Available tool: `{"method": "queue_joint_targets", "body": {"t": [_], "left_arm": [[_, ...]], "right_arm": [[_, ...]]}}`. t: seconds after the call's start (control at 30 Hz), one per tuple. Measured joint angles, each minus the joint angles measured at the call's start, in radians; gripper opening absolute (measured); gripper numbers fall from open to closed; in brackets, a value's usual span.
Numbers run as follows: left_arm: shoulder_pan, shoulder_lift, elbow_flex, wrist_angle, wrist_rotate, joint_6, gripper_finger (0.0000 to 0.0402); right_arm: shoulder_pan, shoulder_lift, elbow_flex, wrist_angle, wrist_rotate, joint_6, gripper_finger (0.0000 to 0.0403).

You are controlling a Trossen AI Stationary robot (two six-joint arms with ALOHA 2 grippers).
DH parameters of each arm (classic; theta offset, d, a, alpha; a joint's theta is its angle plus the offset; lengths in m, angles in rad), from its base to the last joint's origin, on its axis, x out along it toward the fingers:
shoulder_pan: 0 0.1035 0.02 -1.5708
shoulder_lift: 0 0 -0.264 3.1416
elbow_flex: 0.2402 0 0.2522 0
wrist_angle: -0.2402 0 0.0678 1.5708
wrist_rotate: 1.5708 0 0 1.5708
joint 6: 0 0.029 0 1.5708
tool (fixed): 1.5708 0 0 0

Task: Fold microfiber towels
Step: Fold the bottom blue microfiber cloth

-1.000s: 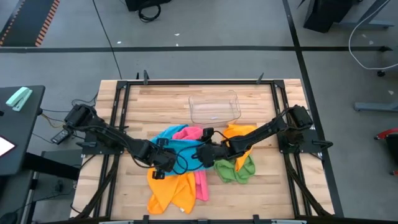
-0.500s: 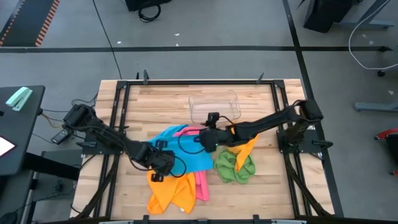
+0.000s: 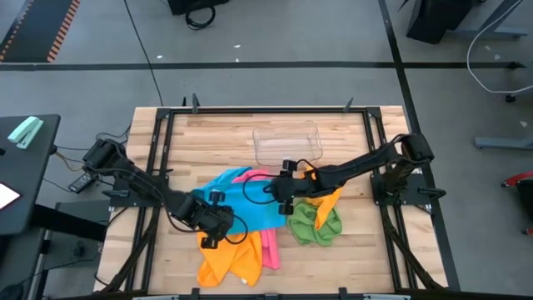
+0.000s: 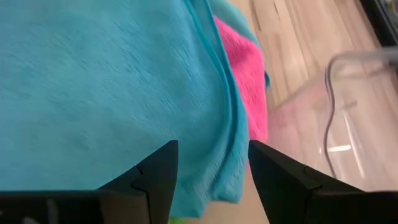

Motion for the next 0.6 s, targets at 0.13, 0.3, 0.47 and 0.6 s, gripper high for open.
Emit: {"method": "queue_joint_targets", "body": {"t": [0.13, 0.3, 0.47, 0.6], "left_arm": [[-0.006, 0.000, 0.000, -0.002, 0.000, 0.001, 0.0123], [-0.006, 0.000, 0.000, -0.006, 0.000, 0.003, 0.0123], [-0.005, 0.000, 0.000, -0.006, 0.000, 0.003, 0.0126], [-0.004, 0.000, 0.000, -0.005, 0.000, 0.003, 0.0121]], "right_arm": [[0.000, -0.003, -0.028, 0.008, 0.022, 0.010, 0.0205], [-0.001, -0.003, -0.085, 0.083, 0.046, -0.010, 0.0204], [0.000, -0.003, -0.151, 0.178, 0.035, -0.033, 0.0194], [-0.001, -0.003, -0.179, 0.236, 0.036, -0.055, 0.0187]]}}
